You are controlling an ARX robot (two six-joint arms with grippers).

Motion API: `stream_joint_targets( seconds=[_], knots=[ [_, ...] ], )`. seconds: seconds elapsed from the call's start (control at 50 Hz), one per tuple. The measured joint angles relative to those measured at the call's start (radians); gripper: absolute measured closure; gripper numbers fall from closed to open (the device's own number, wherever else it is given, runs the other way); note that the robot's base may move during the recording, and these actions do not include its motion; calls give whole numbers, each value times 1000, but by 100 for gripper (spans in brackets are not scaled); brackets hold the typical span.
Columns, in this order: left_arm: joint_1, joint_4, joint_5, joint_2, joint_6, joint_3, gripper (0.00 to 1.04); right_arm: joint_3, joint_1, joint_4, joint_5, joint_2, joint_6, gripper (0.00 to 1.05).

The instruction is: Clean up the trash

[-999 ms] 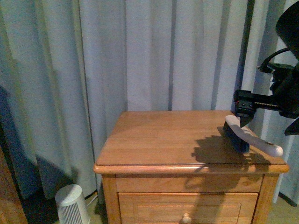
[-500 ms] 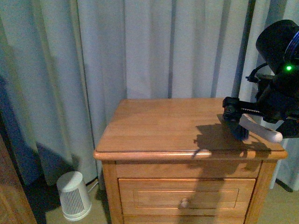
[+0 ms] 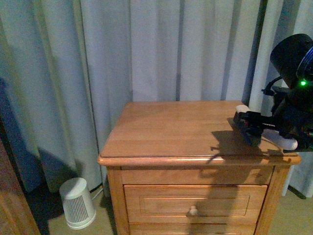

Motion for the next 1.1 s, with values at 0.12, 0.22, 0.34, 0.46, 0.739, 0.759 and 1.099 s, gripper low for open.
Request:
stream_joint_targets(
  seconds=[0.12, 0.22, 0.34, 0.46, 0.739, 0.759, 1.099],
  knots=[
    [0, 0, 0, 0, 0, 0, 79, 0, 1, 2, 0, 0, 0, 57],
    [0, 0, 0, 0, 0, 0, 79, -3, 1, 11, 1, -4, -2, 74],
    [0, 0, 0, 0, 0, 0, 79, -19, 2, 29, 18, -18, -17, 86],
    [0, 0, 0, 0, 0, 0, 79, -48, 3, 65, 33, -47, -45, 86],
    [0, 0, 0, 0, 0, 0, 79, -306, 41, 454, 221, -323, -290, 86],
    [0, 0, 0, 0, 0, 0, 79, -338, 45, 494, 235, -353, -315, 86],
    [0, 0, -2, -2, -1, 0, 79, -1191, -10, 657, 266, -1386, -525, 86]
  ],
)
